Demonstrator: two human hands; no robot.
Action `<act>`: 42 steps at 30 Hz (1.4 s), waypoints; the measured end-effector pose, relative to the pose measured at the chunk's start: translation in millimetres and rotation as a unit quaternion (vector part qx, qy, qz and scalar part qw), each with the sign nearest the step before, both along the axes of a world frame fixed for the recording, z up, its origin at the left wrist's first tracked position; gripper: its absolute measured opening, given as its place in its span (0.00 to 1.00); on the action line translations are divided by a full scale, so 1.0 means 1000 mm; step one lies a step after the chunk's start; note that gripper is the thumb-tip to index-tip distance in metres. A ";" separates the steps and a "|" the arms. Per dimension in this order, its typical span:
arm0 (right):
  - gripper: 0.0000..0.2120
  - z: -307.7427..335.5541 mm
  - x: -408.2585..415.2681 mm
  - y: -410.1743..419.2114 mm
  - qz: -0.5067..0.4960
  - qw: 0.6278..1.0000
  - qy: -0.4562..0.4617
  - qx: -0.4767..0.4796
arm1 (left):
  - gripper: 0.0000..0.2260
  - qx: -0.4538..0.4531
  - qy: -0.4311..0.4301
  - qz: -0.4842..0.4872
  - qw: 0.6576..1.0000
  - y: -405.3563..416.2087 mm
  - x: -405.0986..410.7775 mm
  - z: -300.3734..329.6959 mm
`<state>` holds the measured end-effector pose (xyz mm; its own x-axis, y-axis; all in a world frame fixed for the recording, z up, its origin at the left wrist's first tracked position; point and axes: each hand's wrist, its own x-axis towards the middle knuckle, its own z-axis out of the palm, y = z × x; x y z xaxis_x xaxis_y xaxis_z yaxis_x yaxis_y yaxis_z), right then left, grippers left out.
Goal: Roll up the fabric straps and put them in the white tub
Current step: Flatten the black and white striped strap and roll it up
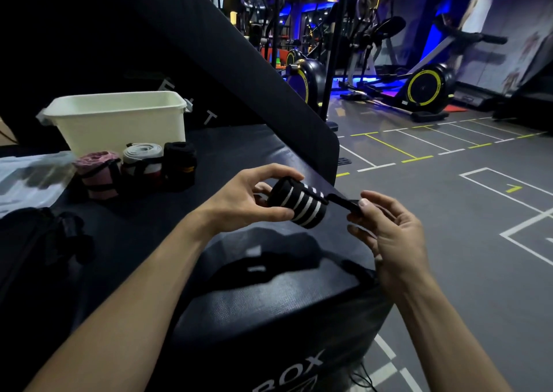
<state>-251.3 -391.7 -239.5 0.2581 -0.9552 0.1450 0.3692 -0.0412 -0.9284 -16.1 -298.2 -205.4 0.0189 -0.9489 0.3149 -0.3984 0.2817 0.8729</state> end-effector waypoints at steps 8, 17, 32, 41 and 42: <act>0.04 -0.001 0.005 0.003 0.030 0.995 0.006 0.100 | 0.25 -0.034 0.006 0.006 0.999 0.001 0.003 0.002; 0.12 0.013 0.003 0.004 0.122 0.967 -0.118 0.189 | 0.24 -0.040 -0.114 0.002 0.993 -0.002 0.002 -0.004; 0.08 0.009 0.006 0.013 0.155 0.969 0.026 0.189 | 0.23 -0.044 -0.273 0.042 0.960 -0.006 0.003 -0.008; 0.06 0.019 0.013 0.022 0.141 0.978 0.044 0.147 | 0.22 -0.098 -0.332 0.101 0.933 -0.010 0.000 -0.011; 0.06 0.021 0.015 0.023 0.139 0.977 -0.008 0.165 | 0.22 -0.104 -0.331 0.112 0.931 -0.010 -0.001 -0.012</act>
<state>-235.9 -368.6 -218.9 0.5140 -0.8443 -0.1517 0.3389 0.3623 -0.8683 -17.1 -308.6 -216.9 -0.0534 -0.8616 0.5048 -0.8987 0.2618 0.3519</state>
